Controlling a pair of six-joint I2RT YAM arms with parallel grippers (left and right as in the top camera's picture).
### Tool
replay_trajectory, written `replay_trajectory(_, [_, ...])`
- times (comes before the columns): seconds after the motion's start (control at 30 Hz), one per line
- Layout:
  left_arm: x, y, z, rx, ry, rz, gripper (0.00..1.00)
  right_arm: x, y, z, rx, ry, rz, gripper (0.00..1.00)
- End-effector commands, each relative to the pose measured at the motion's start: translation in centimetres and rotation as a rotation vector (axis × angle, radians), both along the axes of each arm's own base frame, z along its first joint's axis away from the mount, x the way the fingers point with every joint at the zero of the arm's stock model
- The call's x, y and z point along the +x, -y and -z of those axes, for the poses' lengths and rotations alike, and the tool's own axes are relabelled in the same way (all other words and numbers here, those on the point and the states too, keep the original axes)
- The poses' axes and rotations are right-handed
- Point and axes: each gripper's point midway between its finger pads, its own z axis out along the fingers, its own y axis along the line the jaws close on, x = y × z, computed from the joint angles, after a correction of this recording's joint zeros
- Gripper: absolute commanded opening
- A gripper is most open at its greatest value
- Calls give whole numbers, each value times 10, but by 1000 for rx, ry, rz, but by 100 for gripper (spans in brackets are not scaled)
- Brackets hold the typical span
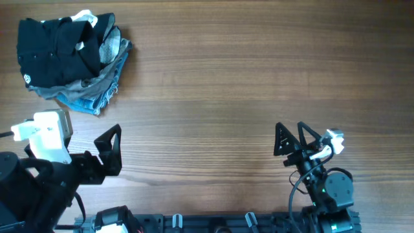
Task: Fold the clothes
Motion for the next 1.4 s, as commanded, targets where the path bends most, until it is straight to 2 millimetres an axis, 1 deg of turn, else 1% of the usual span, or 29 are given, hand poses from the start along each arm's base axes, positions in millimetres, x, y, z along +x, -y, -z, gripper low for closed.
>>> replay_trajectory(0.0, [0, 0, 0, 17, 4, 9, 100, 2, 6, -6, 202, -20, 42, 100])
replay_trajectory(0.03, [0, 0, 0, 17, 4, 9, 100, 2, 6, -5, 275, -44, 44, 100])
replay_trajectory(0.1, [0, 0, 0, 17, 4, 9, 100, 2, 6, -5, 367, -73, 46, 100])
replay_trajectory(0.17, [0, 0, 0, 17, 4, 9, 100, 2, 6, -5, 566, -131, 51, 100])
replay_trajectory(0.2, [0, 0, 0, 17, 4, 9, 100, 2, 6, -5, 634, -151, 53, 100])
replay_trajectory(0.37, [0, 0, 0, 17, 4, 9, 100, 2, 6, -5, 1291, -347, 67, 100])
replay_trajectory(0.4, [0, 0, 0, 17, 4, 9, 100, 2, 6, -5, 1344, -359, 71, 100])
replay_trajectory(0.47, [-1, -1, 2, 21, -4, 1, 100, 2, 6, -5, 1344, -361, 72, 100])
replay_trajectory(0.5, [-5, -3, 6, 26, -20, -9, 100, 2, 6, -4, 1343, -362, 73, 100])
replay_trajectory(0.53, [-5, -8, 4, 68, -1, -23, 100, 2, 6, -4, 1343, -362, 73, 100])
replay_trajectory(0.57, [-2, -11, -5, 91, 71, -34, 100, 2, 6, -4, 1344, -362, 73, 100])
replay_trajectory(0.6, [3, -11, -10, 101, 146, -31, 100, 2, 6, -4, 1344, -362, 73, 100])
replay_trajectory(0.67, [14, -12, -5, 122, 261, -30, 100, 2, 6, -4, 1343, -362, 73, 100])
replay_trajectory(0.7, [19, -12, 3, 130, 306, -29, 100, 2, 6, -4, 1343, -362, 73, 100])
replay_trajectory(0.8, [26, -9, 67, 121, 332, -7, 100, 2, 6, -4, 1343, -362, 73, 100])
replay_trajectory(0.83, [27, -5, 93, 112, 337, 16, 100, 2, 6, -4, 1343, -362, 73, 100])
replay_trajectory(0.87, [29, -1, 112, 106, 360, 41, 100, 2, 6, -4, 1343, -362, 73, 100])
replay_trajectory(0.97, [33, 9, 153, 89, 410, 106, 99, 2, 6, -4, 1343, -362, 73, 100])
replay_trajectory(1.03, [37, 13, 171, 83, 426, 132, 100, 2, 6, -4, 1344, -362, 73, 100])
replay_trajectory(1.13, [50, 19, 190, 77, 481, 188, 100, 2, 6, -4, 1343, -362, 73, 100])
replay_trajectory(1.17, [54, 18, 207, 72, 461, 183, 100, 2, 6, -4, 1343, -362, 73, 100])
replay_trajectory(1.23, [56, 17, 210, 75, 468, 184, 100, 2, 6, -4, 1343, -362, 73, 100])
replay_trajectory(1.37, [56, 17, 210, 75, 468, 184, 100, 2, 6, -4, 1344, -362, 73, 100])
